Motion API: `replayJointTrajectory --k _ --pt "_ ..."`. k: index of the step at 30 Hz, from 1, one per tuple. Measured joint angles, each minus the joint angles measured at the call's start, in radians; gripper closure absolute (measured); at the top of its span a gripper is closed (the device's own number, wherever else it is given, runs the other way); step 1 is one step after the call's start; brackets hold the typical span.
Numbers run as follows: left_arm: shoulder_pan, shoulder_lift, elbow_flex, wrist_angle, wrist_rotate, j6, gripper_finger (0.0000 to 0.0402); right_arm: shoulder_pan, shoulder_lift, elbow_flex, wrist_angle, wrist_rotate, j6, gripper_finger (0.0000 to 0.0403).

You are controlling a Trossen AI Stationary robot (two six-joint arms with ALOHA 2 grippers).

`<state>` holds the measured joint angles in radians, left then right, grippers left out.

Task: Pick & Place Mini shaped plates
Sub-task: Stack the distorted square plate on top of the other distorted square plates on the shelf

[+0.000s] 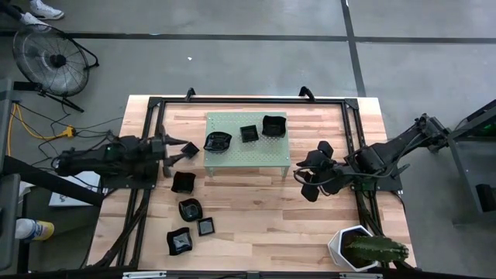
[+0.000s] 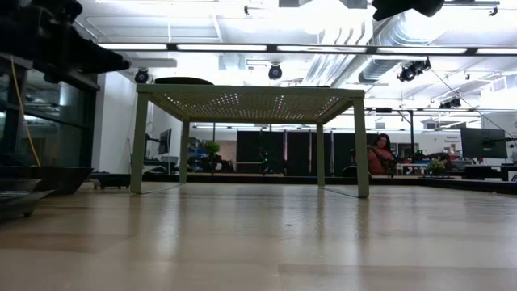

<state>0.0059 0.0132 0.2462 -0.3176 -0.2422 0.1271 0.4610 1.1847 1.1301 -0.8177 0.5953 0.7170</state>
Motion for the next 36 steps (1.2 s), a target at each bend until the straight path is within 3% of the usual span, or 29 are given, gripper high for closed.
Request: replayJointTrajectory --k 8,16,22,27,31,36 --pt "0.0 0.004 0.142 -0.425 -0.057 -0.31 0.0208 0.0 0.0 0.0 0.0 0.0 0.0 0.0284" --pt "0.0 0.067 0.172 -0.643 0.016 -0.492 0.0208 0.0 0.0 0.0 0.002 0.008 -0.001 0.0284" --pt "0.0 0.188 0.172 -0.626 0.085 -0.517 0.0208 0.0 0.0 0.0 0.006 0.008 -0.004 0.0285" --pt "0.0 0.317 0.172 -0.628 0.171 -0.429 0.0208 0.0 0.005 0.0 0.006 0.008 -0.021 0.0285" --pt "0.0 0.418 0.172 -0.627 0.276 -0.318 0.0208 0.0 0.023 0.0 0.006 0.004 -0.03 0.0285" --pt "0.0 0.52 0.172 -0.628 0.406 -0.286 0.0208 0.0 0.058 0.0 0.006 -0.008 -0.03 0.0285"
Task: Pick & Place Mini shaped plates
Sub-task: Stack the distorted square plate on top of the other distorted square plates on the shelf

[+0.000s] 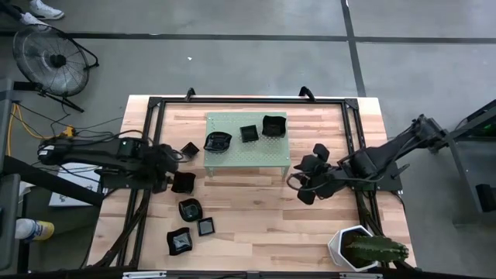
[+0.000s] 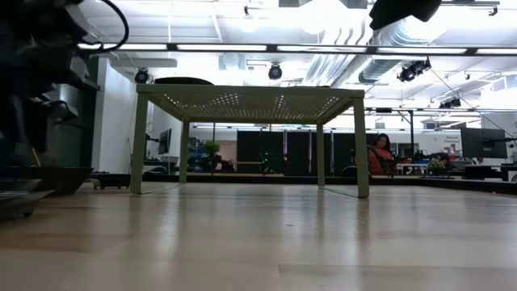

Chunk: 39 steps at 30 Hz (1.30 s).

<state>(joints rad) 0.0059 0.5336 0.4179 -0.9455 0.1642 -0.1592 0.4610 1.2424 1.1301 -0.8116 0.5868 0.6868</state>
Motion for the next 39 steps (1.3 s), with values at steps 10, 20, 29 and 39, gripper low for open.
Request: replayJointTrajectory --k 10,20,29,39 --pt "0.0 0.094 0.0 -0.013 0.066 0.197 0.0208 0.0 0.036 0.0 0.0 -0.074 -0.023 0.0285" --pt "-0.029 0.134 0.0 0.076 0.092 0.261 0.0208 0.0 0.036 0.0 0.0 -0.071 -0.021 0.0285" --pt "-0.215 0.159 0.001 0.109 0.009 0.128 0.0208 0.0 0.036 0.0 0.0 -0.075 -0.008 0.0285" --pt "-0.444 0.183 0.0 0.144 -0.208 0.006 0.0208 0.0 0.036 0.0 0.008 -0.074 0.012 0.0285"
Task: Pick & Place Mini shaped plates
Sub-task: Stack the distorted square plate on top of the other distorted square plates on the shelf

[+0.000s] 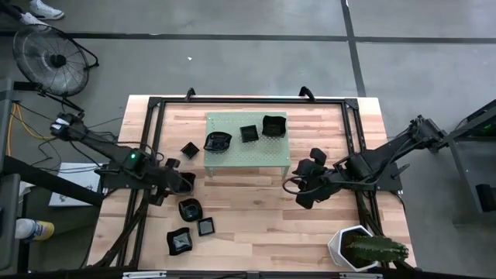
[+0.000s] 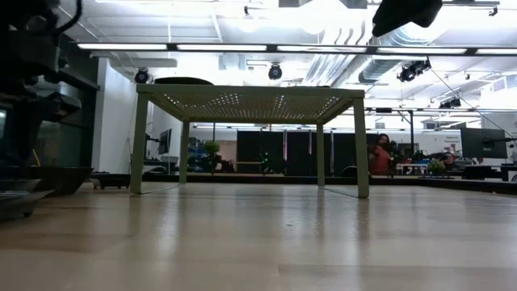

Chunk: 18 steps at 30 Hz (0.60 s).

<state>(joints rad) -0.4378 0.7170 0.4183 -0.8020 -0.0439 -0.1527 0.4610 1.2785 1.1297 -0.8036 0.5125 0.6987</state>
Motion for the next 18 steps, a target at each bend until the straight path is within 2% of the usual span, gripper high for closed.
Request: replayJointTrajectory --k 5,10,18 --pt "-0.091 0.08 0.0 0.041 -0.077 -0.049 0.0208 0.0 0.0 0.0 0.001 0.0 0.0 0.0285" --pt "-0.135 0.178 0.026 0.052 -0.132 -0.062 0.0208 0.0 0.0 0.0 0.009 0.0 0.001 0.0284" --pt "-0.139 0.319 0.053 0.051 -0.136 -0.062 0.0208 0.009 0.0 0.0 0.012 0.011 0.019 0.0285"
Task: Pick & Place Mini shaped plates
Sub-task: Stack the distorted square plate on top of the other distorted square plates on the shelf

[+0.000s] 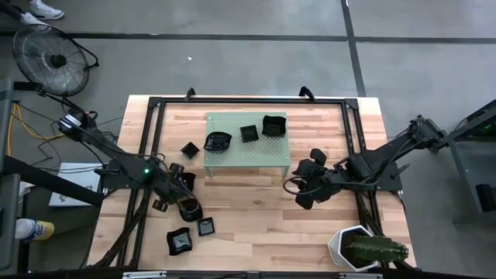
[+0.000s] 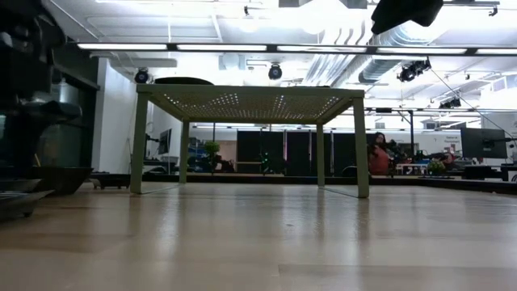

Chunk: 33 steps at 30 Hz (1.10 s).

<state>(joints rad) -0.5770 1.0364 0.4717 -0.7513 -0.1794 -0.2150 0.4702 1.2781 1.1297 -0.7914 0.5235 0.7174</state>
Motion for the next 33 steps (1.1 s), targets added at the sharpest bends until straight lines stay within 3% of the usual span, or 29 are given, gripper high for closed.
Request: replayJointTrajectory --k 7,17,33 --pt "0.0 0.067 0.0 -0.006 0.002 0.0 0.0208 0.027 0.0 0.0 0.003 0.027 0.001 0.0285" --pt "0.0 0.068 0.081 -0.068 -0.065 0.034 0.0209 0.042 0.0 0.0 0.003 0.05 0.014 0.0285" --pt "0.0 0.067 0.084 -0.065 -0.044 0.0 0.0209 0.042 0.0 0.0 0.003 0.05 0.015 0.0285"
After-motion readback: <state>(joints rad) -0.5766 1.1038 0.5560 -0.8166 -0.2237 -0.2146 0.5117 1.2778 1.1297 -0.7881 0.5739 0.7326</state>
